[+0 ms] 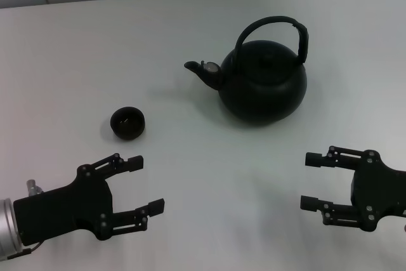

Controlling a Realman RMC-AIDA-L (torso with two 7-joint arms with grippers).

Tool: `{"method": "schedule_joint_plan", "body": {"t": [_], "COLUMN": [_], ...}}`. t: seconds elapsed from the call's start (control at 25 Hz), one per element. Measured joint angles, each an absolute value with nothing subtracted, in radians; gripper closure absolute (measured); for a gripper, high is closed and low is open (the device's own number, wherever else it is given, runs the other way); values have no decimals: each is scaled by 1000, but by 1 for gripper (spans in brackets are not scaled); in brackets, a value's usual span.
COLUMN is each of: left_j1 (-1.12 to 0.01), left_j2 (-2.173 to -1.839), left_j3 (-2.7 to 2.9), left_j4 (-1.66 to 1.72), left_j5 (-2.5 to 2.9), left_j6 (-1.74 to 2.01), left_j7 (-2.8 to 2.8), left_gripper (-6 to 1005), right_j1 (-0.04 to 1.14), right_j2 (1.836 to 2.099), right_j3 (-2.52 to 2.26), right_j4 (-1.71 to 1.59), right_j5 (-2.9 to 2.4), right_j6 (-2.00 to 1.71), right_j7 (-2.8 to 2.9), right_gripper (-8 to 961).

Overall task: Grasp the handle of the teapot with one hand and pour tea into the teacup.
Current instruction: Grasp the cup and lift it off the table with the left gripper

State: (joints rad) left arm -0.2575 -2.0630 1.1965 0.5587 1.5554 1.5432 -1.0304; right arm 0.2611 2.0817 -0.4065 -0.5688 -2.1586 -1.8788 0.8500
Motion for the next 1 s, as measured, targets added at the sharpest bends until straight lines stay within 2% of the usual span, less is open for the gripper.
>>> {"method": "schedule_joint_plan", "body": {"t": [0.64, 0.8, 1.0], "left_j1": [-258, -260, -328], "left_j2": [-2062, -2072, -2079], "left_j3": [1190, 1184, 1216], "left_j4": [559, 553, 386], "left_j5": [1555, 1531, 1343], "left_j6": [1527, 1465, 1421], "left_j7": [-1027, -1015, -859], "left_gripper": [129, 129, 128], "right_j1": [273, 280, 297], "right_j2": [2082, 2082, 2082], "right_j3": [-396, -394, -394], "right_j4": [-552, -532, -519], "right_j5": [-2146, -2135, -2135], "right_j6": [-1881, -1881, -1879], "right_j7": [857, 852, 851], "right_gripper": [242, 243, 243]}}
